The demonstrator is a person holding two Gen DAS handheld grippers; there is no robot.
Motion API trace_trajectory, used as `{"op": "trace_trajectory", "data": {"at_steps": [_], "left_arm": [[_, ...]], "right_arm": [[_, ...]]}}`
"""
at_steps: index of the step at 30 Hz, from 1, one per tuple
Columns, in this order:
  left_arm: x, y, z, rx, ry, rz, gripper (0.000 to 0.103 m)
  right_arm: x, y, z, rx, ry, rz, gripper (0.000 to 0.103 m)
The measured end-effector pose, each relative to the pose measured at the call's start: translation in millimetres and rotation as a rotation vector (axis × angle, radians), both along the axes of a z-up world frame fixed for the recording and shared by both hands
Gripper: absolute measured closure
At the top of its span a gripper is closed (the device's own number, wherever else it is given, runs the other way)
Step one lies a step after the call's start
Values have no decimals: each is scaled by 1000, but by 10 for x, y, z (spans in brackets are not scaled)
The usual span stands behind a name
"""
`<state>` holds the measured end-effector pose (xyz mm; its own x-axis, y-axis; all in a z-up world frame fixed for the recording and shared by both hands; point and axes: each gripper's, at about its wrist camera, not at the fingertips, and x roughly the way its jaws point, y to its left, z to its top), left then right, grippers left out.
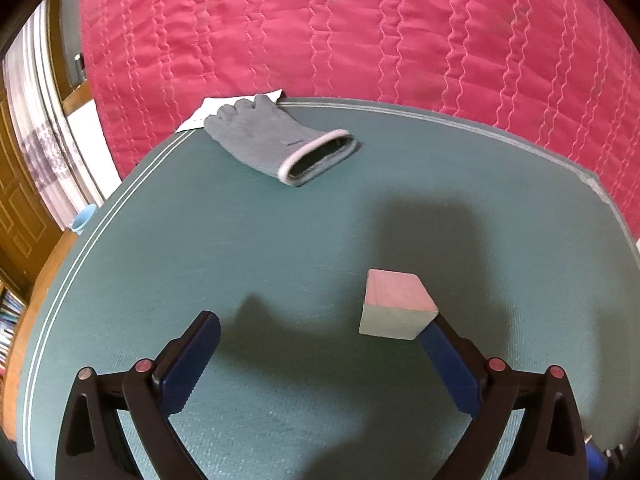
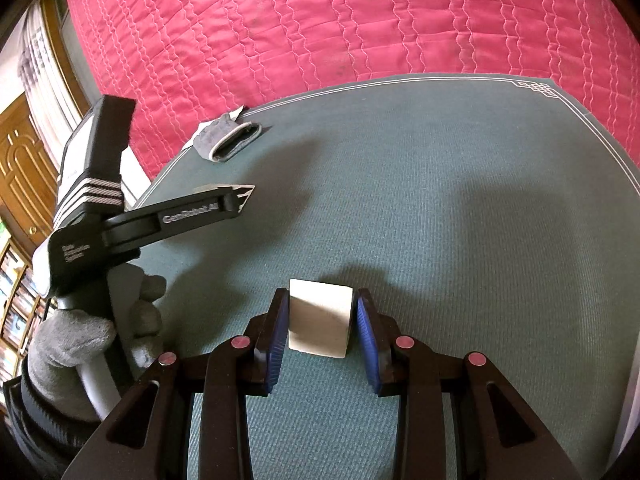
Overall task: Organize rigid objects
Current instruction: 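Grasp the white black-striped triangle with the left gripper while the right holds the cube, then carry both held blocks over to the clear bowl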
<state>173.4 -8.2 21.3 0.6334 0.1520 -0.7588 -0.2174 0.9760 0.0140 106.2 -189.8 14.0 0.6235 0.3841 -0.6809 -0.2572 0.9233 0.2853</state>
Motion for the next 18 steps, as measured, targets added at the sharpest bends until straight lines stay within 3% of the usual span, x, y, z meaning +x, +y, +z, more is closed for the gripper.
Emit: {"op": "trace_trajectory", "data": {"at_steps": [3, 8, 14, 18], "left_arm": [[18, 23, -11, -22, 6, -6, 2], [74, -39, -17, -19, 14, -51, 14], [142, -125, -23, -18, 16, -114, 37], [130, -173, -10, -22, -3, -155, 62]], "right_arm": [[0, 1, 0, 0, 0, 0, 69], [1, 2, -1, 0, 0, 0, 69], [2, 2, -1, -1, 0, 0, 69], [2, 3, -1, -2, 0, 0, 69]]}}
